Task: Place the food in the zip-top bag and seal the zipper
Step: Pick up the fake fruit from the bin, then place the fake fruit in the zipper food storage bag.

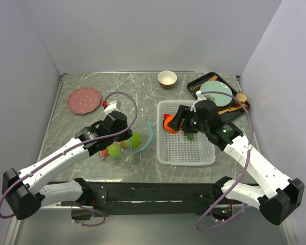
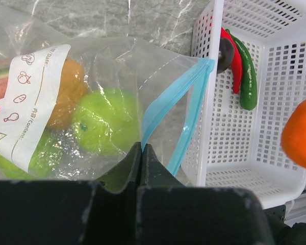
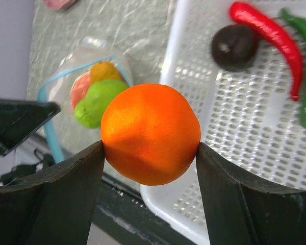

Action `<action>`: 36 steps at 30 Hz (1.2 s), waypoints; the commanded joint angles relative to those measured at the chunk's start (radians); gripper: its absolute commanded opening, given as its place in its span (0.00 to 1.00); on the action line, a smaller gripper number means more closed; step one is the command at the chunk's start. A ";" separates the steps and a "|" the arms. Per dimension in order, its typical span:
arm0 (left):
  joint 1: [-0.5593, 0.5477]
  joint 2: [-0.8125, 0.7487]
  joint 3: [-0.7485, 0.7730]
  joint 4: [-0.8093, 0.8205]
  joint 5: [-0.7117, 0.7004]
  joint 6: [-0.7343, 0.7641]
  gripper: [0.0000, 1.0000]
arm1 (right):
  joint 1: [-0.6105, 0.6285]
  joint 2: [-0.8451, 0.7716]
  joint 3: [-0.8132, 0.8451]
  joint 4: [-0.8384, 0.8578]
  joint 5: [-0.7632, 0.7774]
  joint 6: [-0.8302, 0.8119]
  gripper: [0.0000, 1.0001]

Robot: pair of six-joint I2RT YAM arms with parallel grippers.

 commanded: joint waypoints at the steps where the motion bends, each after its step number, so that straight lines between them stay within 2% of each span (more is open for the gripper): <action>1: -0.002 -0.009 0.036 0.037 0.020 -0.004 0.01 | 0.038 0.019 0.012 0.097 -0.088 0.020 0.63; 11: -0.002 -0.012 0.043 0.030 0.009 -0.007 0.01 | 0.172 0.173 0.105 0.132 -0.089 0.029 0.63; 31: 0.000 -0.079 0.089 -0.037 -0.066 -0.014 0.01 | 0.287 0.457 0.199 0.302 -0.219 0.064 0.62; 36: 0.000 -0.125 0.072 -0.040 -0.102 -0.035 0.01 | 0.310 0.490 0.211 0.347 -0.280 0.060 0.65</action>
